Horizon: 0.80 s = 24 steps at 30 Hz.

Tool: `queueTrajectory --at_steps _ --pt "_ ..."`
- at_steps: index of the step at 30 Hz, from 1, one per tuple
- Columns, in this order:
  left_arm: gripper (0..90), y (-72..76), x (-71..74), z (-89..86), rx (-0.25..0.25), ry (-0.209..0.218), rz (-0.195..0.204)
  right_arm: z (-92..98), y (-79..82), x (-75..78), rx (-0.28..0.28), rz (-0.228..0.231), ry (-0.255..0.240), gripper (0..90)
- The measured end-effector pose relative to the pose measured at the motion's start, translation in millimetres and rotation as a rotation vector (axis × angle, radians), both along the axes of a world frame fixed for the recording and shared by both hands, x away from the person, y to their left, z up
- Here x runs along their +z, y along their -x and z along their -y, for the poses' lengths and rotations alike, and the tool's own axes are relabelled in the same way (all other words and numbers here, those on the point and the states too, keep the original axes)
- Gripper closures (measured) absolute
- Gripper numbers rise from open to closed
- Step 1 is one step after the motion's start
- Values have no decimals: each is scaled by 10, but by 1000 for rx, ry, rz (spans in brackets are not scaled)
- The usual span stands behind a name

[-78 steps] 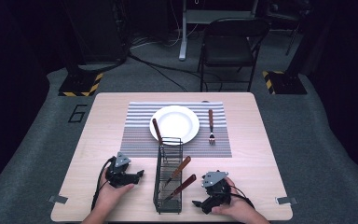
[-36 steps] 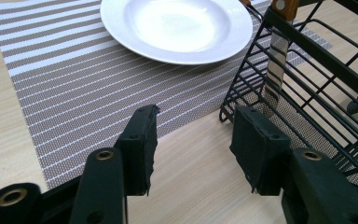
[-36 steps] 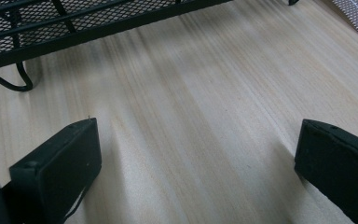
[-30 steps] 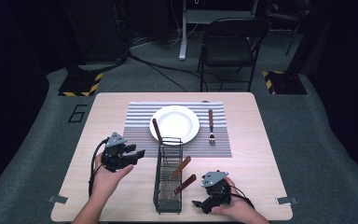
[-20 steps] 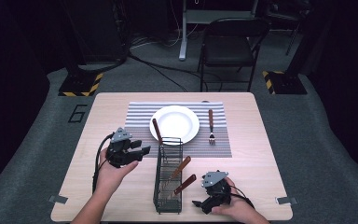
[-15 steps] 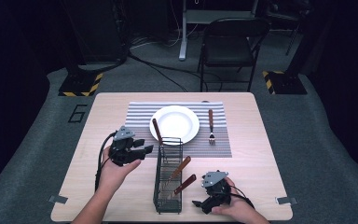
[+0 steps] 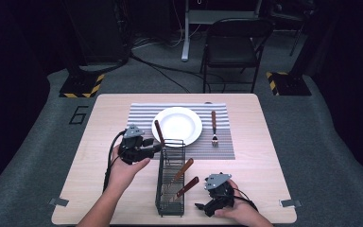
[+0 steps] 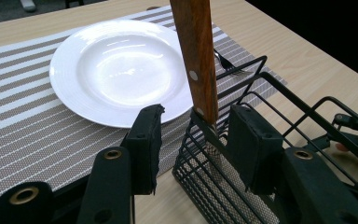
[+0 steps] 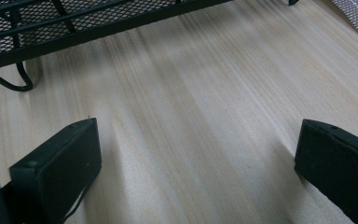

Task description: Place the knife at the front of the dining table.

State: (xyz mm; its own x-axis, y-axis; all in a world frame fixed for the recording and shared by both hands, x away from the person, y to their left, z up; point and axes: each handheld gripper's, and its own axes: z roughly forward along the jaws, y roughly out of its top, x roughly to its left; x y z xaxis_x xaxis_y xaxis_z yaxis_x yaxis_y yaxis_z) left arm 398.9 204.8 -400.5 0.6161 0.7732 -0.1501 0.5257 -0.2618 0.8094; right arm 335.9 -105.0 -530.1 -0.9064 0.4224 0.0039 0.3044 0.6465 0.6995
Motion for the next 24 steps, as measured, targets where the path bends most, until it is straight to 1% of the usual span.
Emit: queueTrajectory --at_steps 1,5,6,7,10,12,13,17,21,23,24 --pt "550 -16 -7 24 -7 4 -6 0 0 0 0 0 0 0" --pt "556 -33 -21 69 -13 -1 -8 0 0 0 0 0 0 0" --pt "556 -38 -27 80 -15 4 -4 0 0 0 0 0 0 0" --pt "560 -42 -27 93 -15 -1 -2 0 0 0 0 1 0 0" --pt "588 -63 -40 125 -16 -4 1 0 0 0 0 0 0 0" --pt "606 -77 -50 138 -9 -3 -1 0 0 0 0 0 0 0" --pt "610 -92 -61 143 -3 -10 0 0 0 0 0 0 0 0" --pt "631 -101 -79 160 7 -9 13 0 0 0 0 0 0 0" --pt "650 -102 -86 178 5 -12 22 0 0 0 0 0 0 0" --pt "672 -101 -89 188 0 -15 25 0 0 0 0 0 0 0" --pt "699 -97 -89 195 -4 -13 25 0 0 0 0 0 0 0"
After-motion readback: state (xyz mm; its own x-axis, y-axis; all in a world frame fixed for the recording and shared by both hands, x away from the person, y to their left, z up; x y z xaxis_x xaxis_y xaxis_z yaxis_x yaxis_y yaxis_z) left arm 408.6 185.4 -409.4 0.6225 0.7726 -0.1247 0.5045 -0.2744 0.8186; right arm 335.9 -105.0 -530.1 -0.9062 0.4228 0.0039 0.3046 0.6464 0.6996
